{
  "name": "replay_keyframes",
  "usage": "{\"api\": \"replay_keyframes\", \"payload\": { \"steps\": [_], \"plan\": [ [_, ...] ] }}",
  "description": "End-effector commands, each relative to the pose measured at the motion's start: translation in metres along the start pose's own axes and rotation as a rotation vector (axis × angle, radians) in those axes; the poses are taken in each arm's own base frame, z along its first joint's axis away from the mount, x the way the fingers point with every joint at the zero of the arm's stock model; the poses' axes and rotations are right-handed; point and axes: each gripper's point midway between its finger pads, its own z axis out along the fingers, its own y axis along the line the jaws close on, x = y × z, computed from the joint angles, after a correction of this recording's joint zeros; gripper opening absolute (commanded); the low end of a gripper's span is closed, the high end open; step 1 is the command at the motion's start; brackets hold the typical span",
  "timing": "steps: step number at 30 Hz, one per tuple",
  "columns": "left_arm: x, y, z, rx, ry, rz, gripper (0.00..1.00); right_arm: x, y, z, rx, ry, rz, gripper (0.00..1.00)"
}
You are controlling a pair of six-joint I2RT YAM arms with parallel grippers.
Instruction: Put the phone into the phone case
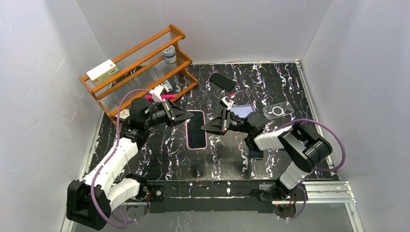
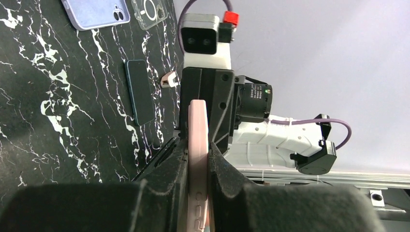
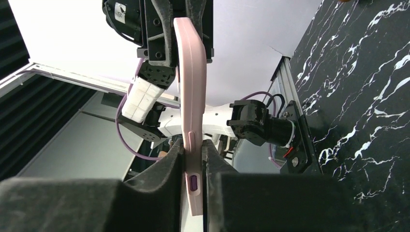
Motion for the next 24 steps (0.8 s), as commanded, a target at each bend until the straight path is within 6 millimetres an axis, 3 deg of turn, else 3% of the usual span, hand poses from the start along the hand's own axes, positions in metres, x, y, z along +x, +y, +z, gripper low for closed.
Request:
{"api": "replay_keyframes", "payload": {
  "steps": [1, 3, 5, 7, 12, 24],
  "plan": [
    [0.006, -0.010, -0.004, 0.002, 0.035, 0.032, 0.02, -0.015, 0.041, 0.009, -0.118, -0.040, -0.130, 0.12],
    [0.005, -0.015, -0.005, 0.012, 0.033, 0.028, 0.19, -0.016, 0.042, 0.008, -0.123, -0.055, -0.134, 0.03],
    [0.004, -0.019, -0.006, 0.019, 0.033, 0.020, 0.44, -0.018, 0.043, 0.006, -0.124, -0.084, -0.131, 0.01],
    [0.006, -0.021, -0.007, 0.025, 0.036, 0.015, 0.56, -0.024, 0.043, 0.003, -0.117, -0.134, -0.122, 0.01],
    [0.013, -0.015, -0.011, 0.023, 0.039, -0.010, 0.62, -0.038, 0.040, -0.006, -0.083, -0.246, -0.114, 0.01],
    [0.029, -0.006, -0.014, 0.053, 0.081, -0.060, 0.58, -0.063, 0.030, -0.015, -0.009, -0.399, -0.106, 0.01]
  ]
}}
